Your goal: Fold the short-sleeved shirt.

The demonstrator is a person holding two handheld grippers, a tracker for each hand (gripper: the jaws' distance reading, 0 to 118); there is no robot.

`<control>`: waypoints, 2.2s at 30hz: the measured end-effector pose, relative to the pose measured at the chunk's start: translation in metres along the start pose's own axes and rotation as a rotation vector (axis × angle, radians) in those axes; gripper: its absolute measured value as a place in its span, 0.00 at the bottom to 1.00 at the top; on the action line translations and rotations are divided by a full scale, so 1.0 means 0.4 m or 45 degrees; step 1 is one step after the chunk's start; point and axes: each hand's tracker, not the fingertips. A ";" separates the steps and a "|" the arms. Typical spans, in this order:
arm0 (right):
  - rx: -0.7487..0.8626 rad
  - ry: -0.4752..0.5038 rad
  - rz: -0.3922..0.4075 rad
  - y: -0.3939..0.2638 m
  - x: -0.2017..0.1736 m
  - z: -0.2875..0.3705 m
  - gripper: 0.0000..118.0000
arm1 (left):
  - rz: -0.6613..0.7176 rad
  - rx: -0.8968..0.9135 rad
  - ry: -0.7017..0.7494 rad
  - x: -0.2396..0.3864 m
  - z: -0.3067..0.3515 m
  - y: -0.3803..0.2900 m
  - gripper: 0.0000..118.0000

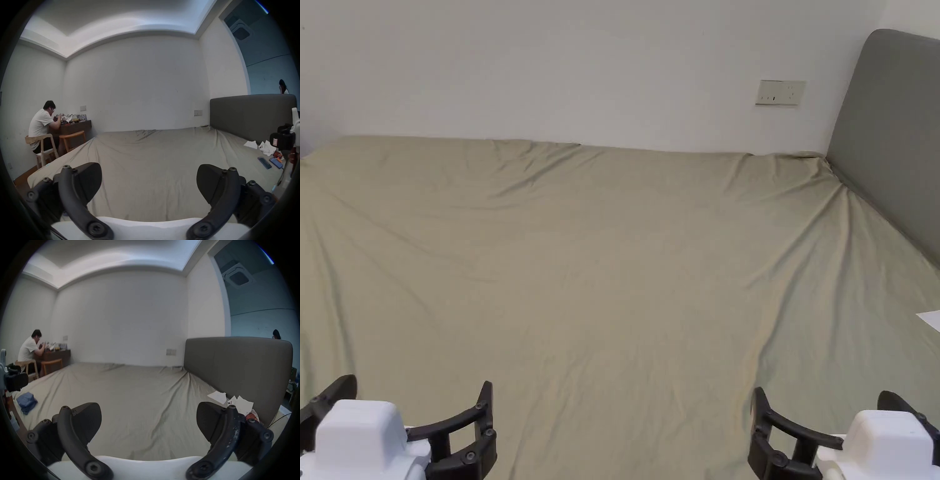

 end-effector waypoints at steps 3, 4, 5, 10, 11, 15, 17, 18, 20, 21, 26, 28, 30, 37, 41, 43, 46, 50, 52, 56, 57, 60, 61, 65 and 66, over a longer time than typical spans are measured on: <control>-0.008 0.060 -0.035 0.012 0.018 -0.009 1.00 | 0.035 0.013 -0.007 -0.013 -0.003 0.005 1.00; -0.008 0.077 -0.055 0.015 0.019 -0.008 1.00 | 0.035 0.015 0.002 -0.011 -0.009 0.007 1.00; -0.016 0.089 -0.064 0.021 0.018 -0.007 1.00 | 0.030 0.014 0.010 -0.007 -0.001 0.004 1.00; -0.004 0.129 -0.021 0.030 -0.008 -0.016 1.00 | 0.018 0.034 0.010 -0.003 0.006 0.011 1.00; -0.009 0.150 0.013 0.032 -0.013 -0.015 1.00 | 0.016 0.035 0.009 -0.003 0.005 0.014 1.00; -0.033 0.145 -0.036 0.035 -0.036 -0.008 1.00 | 0.025 0.028 0.020 -0.003 0.007 0.013 1.00; -0.030 0.238 -0.124 0.033 -0.032 -0.009 1.00 | 0.040 0.026 0.014 -0.005 0.006 0.013 1.00; -0.029 0.270 -0.144 0.034 -0.033 -0.007 1.00 | 0.046 0.022 0.015 -0.004 0.007 0.014 1.00; -0.021 0.236 -0.182 0.037 -0.035 -0.010 1.00 | 0.032 0.025 0.014 -0.003 0.012 0.015 1.00; -0.030 0.230 -0.174 0.045 -0.036 -0.012 1.00 | 0.020 0.026 0.022 -0.004 0.012 0.014 1.00; -0.039 0.207 -0.163 0.063 -0.032 -0.012 1.00 | 0.014 0.030 0.024 -0.009 0.014 0.015 1.00; -0.055 0.218 -0.182 0.072 -0.030 -0.012 1.00 | 0.030 0.025 0.032 -0.010 0.016 0.015 1.00; -0.055 0.220 -0.176 0.076 -0.030 -0.008 1.00 | 0.042 0.022 0.026 -0.013 0.012 0.014 1.00; -0.088 0.175 -0.190 0.089 -0.025 -0.014 1.00 | 0.030 0.020 0.029 -0.009 0.014 0.014 1.00; -0.102 0.179 -0.171 0.094 -0.018 -0.017 1.00 | 0.040 0.022 0.028 -0.011 0.015 0.015 1.00; -0.088 0.168 -0.183 0.095 -0.020 -0.016 1.00 | 0.033 0.018 0.034 -0.010 0.016 0.014 1.00; -0.080 0.135 -0.145 0.097 -0.030 -0.019 1.00 | 0.038 0.013 0.032 -0.011 0.015 0.010 1.00; -0.070 0.137 -0.127 0.097 -0.037 -0.016 1.00 | 0.040 0.015 0.036 -0.014 0.016 0.013 1.00; -0.066 0.136 -0.106 0.097 -0.038 -0.016 1.00 | 0.048 0.019 0.037 -0.018 0.017 0.017 1.00; -0.075 0.119 -0.087 0.092 -0.044 -0.017 1.00 | 0.043 0.026 0.043 -0.021 0.018 0.022 1.00; -0.076 0.116 -0.085 0.091 -0.044 -0.018 1.00 | 0.042 0.027 0.042 -0.021 0.017 0.023 1.00; -0.079 0.095 -0.077 0.090 -0.046 -0.018 1.00 | 0.043 0.021 0.026 -0.021 0.019 0.024 1.00; -0.080 0.094 -0.077 0.090 -0.045 -0.018 1.00 | 0.045 0.020 0.025 -0.021 0.019 0.024 1.00; -0.081 0.082 -0.068 0.093 -0.042 -0.020 1.00 | 0.071 0.024 0.023 -0.023 0.021 0.029 1.00; -0.081 0.084 -0.071 0.094 -0.039 -0.021 1.00 | 0.068 0.026 0.025 -0.023 0.020 0.030 1.00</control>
